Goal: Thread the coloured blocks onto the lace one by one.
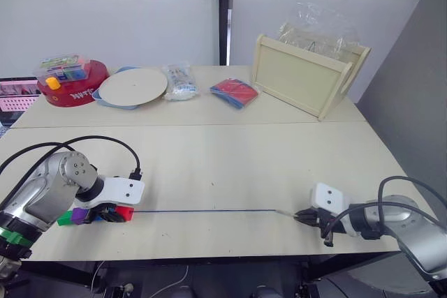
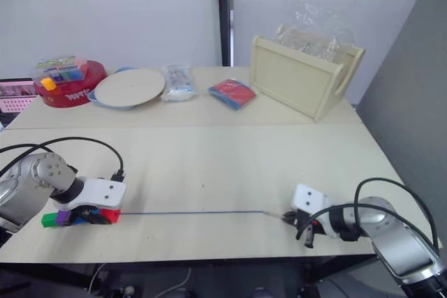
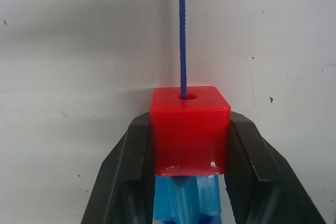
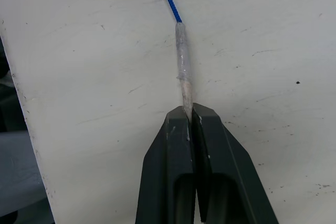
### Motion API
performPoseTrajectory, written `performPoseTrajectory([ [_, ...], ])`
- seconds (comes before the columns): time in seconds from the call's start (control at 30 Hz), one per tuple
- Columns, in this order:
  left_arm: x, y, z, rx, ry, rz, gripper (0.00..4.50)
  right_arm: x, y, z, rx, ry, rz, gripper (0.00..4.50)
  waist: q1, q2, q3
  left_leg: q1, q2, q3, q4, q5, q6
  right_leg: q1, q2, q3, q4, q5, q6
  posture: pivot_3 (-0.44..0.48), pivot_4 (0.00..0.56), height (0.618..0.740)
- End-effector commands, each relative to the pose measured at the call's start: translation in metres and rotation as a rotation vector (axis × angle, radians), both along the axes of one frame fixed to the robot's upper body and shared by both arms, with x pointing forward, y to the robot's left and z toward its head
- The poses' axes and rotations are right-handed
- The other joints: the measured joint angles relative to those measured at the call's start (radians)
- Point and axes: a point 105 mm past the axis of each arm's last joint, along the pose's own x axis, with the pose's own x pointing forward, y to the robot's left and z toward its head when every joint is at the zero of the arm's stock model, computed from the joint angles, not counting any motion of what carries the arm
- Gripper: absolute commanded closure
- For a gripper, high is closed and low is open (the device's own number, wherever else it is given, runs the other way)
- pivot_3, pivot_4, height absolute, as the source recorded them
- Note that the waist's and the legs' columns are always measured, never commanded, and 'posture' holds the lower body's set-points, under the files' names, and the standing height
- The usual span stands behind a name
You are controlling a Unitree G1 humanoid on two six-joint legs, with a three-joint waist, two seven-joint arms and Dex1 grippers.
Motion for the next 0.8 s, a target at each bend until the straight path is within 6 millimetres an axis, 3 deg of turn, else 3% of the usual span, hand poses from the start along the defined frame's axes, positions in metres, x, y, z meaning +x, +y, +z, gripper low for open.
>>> performPoseTrajectory([
  [0.03, -0.009, 0.010, -0.016, 0.044, 0.071, 0.028, 3.31, -0.004, 0.009, -0.006, 0.013, 0.036, 0.022, 4.50, -0.001, 0.000, 0.000, 0.000, 0.000, 0.000, 0.000, 0.000, 0.000, 0.000, 0.000, 0.000, 0.000, 0.000, 0.000, 0.000, 0.150, 0.740],
  [0.23, -0.008, -0.003, -0.018, -0.022, 0.038, 0.017, 3.31, 0.007, 0.029, -0.018, 0.035, 0.051, -0.005, 4.50, -0.013, 0.000, 0.000, 0.006, 0.001, 0.000, -0.002, 0.000, 0.000, 0.005, 0.001, 0.000, 0.000, 0.000, 0.000, 0.000, 0.150, 0.740],
  [0.37, -0.010, -0.007, -0.022, -0.047, 0.010, 0.006, 3.31, 0.003, 0.025, -0.045, -0.019, 0.125, -0.040, 4.50, -0.011, 0.000, -0.006, 0.008, 0.001, 0.000, -0.003, 0.000, 0.000, 0.007, 0.000, 0.000, -0.001, 0.000, 0.000, 0.000, 0.150, 0.740],
  [0.47, -0.009, -0.007, -0.023, -0.067, -0.041, -0.013, 3.31, 0.002, 0.023, -0.054, -0.029, 0.134, -0.053, 4.50, -0.011, -0.004, -0.015, 0.011, 0.001, 0.000, -0.004, 0.000, 0.000, 0.009, 0.001, 0.000, -0.002, 0.000, 0.000, 0.000, 0.150, 0.740],
  [0.53, -0.009, -0.010, -0.022, -0.101, -0.065, -0.023, 2.29, 0.005, 0.023, -0.053, -0.026, 0.114, -0.057, 3.89, -0.008, -0.005, -0.017, 0.015, 0.001, 0.000, -0.005, 0.000, 0.000, 0.014, 0.000, 0.000, -0.003, 0.000, 0.000, 0.000, 0.150, 0.740],
  [0.63, -0.008, -0.007, -0.016, -0.122, -0.089, -0.023, 1.30, 0.013, 0.022, -0.040, 0.012, 0.070, -0.072, 2.91, -0.005, -0.008, -0.017, 0.025, 0.001, 0.001, -0.006, -0.002, 0.001, 0.023, 0.000, 0.000, -0.005, -0.001, 0.000, 0.000, 0.150, 0.740],
  [0.77, 0.000, -0.004, 0.007, -0.186, -0.213, -0.007, 0.03, 0.014, 0.019, -0.009, 0.101, 0.005, -0.074, 1.55, 0.002, -0.007, -0.016, 0.022, 0.001, 0.001, -0.006, -0.003, 0.002, 0.021, 0.000, 0.000, -0.006, -0.002, -0.001, 0.000, 0.150, 0.740],
  [0.8, 0.001, -0.004, 0.016, -0.218, -0.238, 0.006, 0.00, 0.013, 0.018, -0.001, 0.131, -0.010, -0.081, 1.25, 0.005, -0.007, -0.015, 0.018, 0.001, 0.001, -0.006, -0.003, 0.002, 0.019, 0.000, -0.001, -0.007, -0.002, -0.001, 0.000, 0.150, 0.740],
])
